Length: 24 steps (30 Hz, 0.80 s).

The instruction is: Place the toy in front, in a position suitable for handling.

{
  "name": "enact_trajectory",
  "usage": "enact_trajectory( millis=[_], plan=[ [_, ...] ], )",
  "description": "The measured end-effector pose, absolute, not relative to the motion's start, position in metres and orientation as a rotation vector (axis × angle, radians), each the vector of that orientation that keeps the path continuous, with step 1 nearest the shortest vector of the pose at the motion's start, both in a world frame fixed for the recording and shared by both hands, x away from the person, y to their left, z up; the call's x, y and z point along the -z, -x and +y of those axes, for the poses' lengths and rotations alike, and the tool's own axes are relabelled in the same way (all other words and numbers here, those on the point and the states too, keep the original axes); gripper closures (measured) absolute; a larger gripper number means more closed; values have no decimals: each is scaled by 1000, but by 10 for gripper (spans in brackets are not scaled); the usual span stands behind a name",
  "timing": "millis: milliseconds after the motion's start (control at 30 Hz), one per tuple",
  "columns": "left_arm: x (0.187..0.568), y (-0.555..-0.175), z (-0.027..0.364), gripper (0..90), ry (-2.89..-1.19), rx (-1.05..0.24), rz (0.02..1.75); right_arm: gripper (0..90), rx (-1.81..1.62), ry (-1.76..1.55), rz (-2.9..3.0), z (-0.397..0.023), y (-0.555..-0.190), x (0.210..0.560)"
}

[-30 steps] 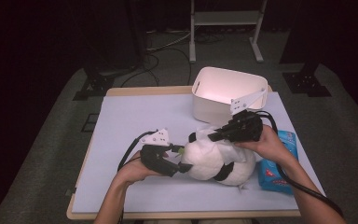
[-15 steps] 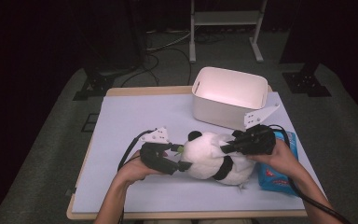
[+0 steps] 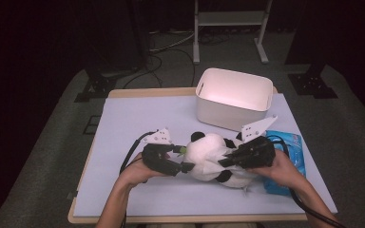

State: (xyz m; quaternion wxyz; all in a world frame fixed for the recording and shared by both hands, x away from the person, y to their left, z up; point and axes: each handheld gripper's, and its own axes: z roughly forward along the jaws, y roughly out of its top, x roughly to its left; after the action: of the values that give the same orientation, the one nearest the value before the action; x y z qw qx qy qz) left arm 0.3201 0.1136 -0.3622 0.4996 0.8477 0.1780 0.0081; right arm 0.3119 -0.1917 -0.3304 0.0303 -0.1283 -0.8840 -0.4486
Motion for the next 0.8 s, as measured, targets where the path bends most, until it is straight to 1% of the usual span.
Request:
enact_trajectory(
  millis=[133,333,500,800],
  plan=[
    [362,-319,113,324,-2044,0,426,861,1391,416,-2743,-189,-315,330],
    [362,-317,109,339,-2071,-5,392,862,1413,472,-2750,-196,-324,328],
    [363,-317,107,345,-2071,-4,398,861,1434,513,-2736,-200,-333,328],
    [361,-316,106,365,-2061,-9,386,860,1442,417,-2765,-177,-329,312]
  ],
)
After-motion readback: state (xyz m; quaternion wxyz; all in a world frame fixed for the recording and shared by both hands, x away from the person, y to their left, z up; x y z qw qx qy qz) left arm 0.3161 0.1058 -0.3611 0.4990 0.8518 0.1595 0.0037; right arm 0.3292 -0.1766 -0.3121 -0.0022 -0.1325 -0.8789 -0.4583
